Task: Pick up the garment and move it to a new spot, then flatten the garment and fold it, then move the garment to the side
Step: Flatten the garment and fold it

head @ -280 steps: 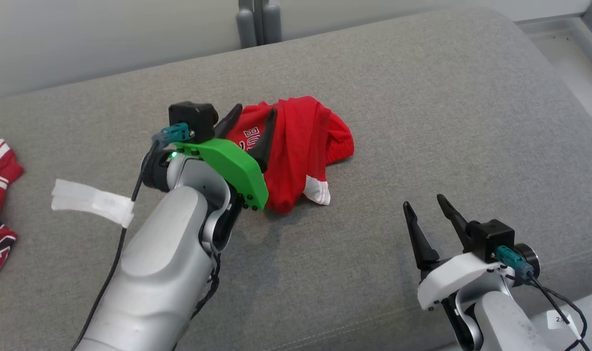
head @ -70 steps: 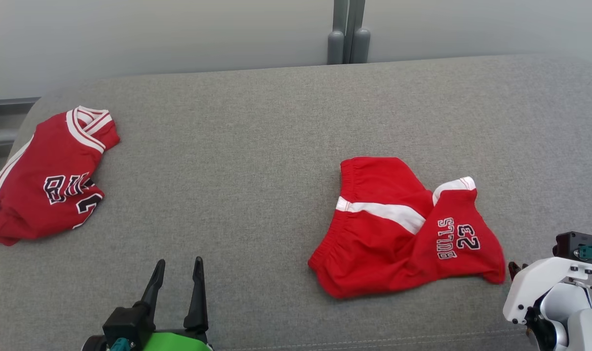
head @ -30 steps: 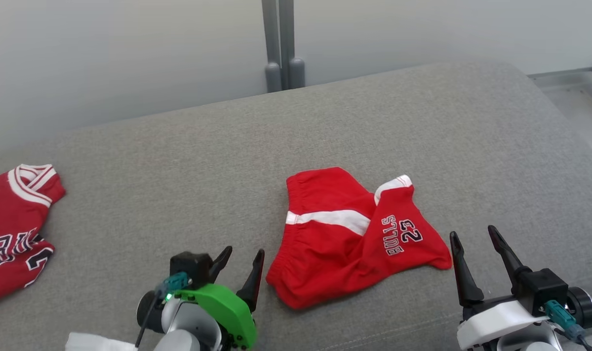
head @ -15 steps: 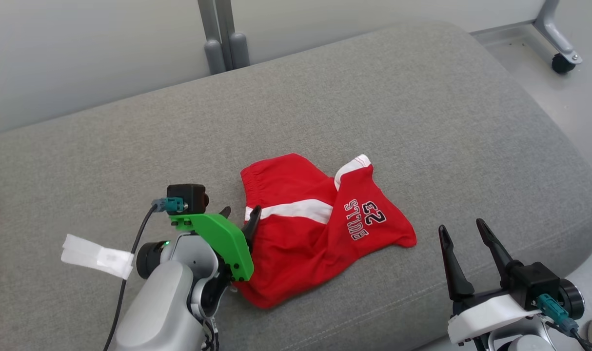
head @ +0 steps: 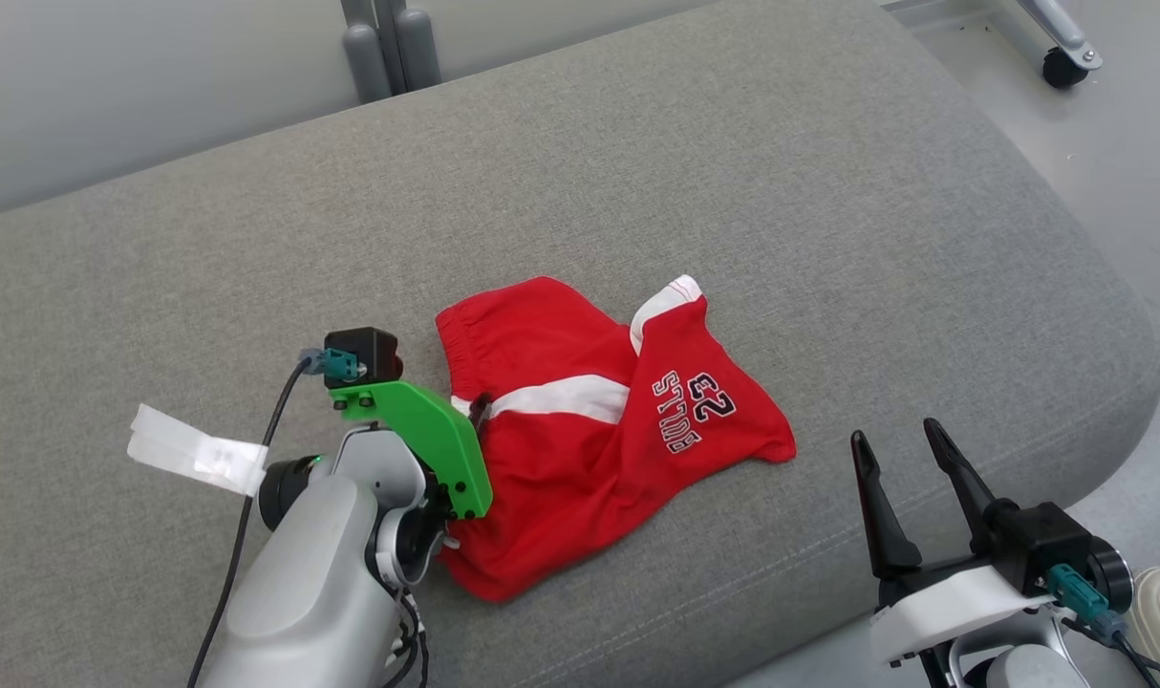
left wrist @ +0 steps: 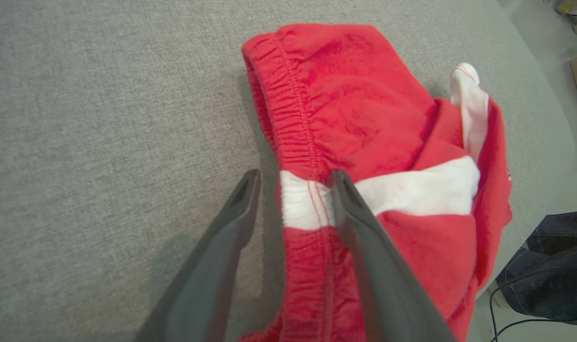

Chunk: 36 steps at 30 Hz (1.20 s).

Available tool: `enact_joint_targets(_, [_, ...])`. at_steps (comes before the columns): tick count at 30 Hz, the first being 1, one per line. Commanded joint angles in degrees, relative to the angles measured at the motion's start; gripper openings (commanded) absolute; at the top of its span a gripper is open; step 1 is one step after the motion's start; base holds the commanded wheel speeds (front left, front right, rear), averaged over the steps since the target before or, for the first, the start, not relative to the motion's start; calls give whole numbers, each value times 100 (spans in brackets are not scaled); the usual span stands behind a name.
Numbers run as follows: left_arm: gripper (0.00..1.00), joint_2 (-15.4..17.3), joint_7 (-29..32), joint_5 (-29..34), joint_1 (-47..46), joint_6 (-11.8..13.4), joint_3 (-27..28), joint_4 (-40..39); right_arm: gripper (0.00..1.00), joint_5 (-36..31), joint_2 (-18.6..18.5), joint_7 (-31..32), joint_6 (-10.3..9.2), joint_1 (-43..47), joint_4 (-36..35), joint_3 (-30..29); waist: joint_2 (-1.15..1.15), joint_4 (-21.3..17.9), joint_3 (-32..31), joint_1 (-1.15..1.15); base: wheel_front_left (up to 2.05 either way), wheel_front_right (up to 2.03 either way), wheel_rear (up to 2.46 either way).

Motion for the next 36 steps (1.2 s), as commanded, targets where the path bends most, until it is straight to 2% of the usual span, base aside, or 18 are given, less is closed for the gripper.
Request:
enact_joint_targets(1, [18, 25, 23, -59, -106, -34, -10, 18, 100, 30, -5, -47, -2, -35, 17, 5, 0, 12, 5, 0, 0, 0, 0])
enact_joint_targets(2, [0, 26, 28, -61, -114, -50, -27, 28, 100, 38, -6, -47, -2, -38, 26, 7, 0, 23, 9, 0, 0, 0, 0])
enact_joint_targets(6, [0, 26, -87, -109, -123, -99, -76, 12, 100, 38, -7, -38, -2, -63, 36, -21, 0, 93, 5, 0, 0, 0, 0])
enact_joint_targets(10, [0, 27, -381, -139, -147, 10, 36, -41, 100, 20, -7, -39, -2, -66, 12, -45, 0, 202, -20, 0, 0, 0, 0])
enact_joint_targets(20, [0, 347, -1360, -225, 82, 536, 739, -429, 100, -36, -7, -39, -2, 39, -28, -129, 0, 557, -152, 0, 0, 0, 0])
enact_joint_targets(25, [0, 512, -1510, -324, 394, 694, 959, -564, 100, -41, -7, -39, -2, 60, 18, -130, 0, 748, -222, 0, 0, 0, 0])
enact_joint_targets(26, [13, 527, -1491, -335, 431, 693, 961, -547, 100, -44, -7, -40, -2, 66, 25, -121, 0, 770, -233, 0, 0, 0, 0])
enact_joint_targets(27, [97, 526, -1504, -360, 464, 702, 981, -533, 100, -44, -7, -40, -2, 74, 29, -116, 0, 796, -247, 0, 0, 0, 0])
enact_joint_targets(28, [100, 525, -1533, -365, 502, 689, 974, -536, 100, -49, -7, -40, -2, 81, 37, -110, 0, 819, -264, 0, 0, 0, 0])
enact_joint_targets(32, [100, 521, -1676, -399, 629, 636, 1011, -567, 100, -71, -8, -40, -2, 88, 63, -98, 0, 867, -328, 0, 0, 0, 0])
enact_joint_targets(36, [100, 605, -2103, -385, 807, 427, 1061, -740, 100, -96, -8, -29, -2, 82, 97, -92, 0, 900, -450, 0, 0, 0, 0])
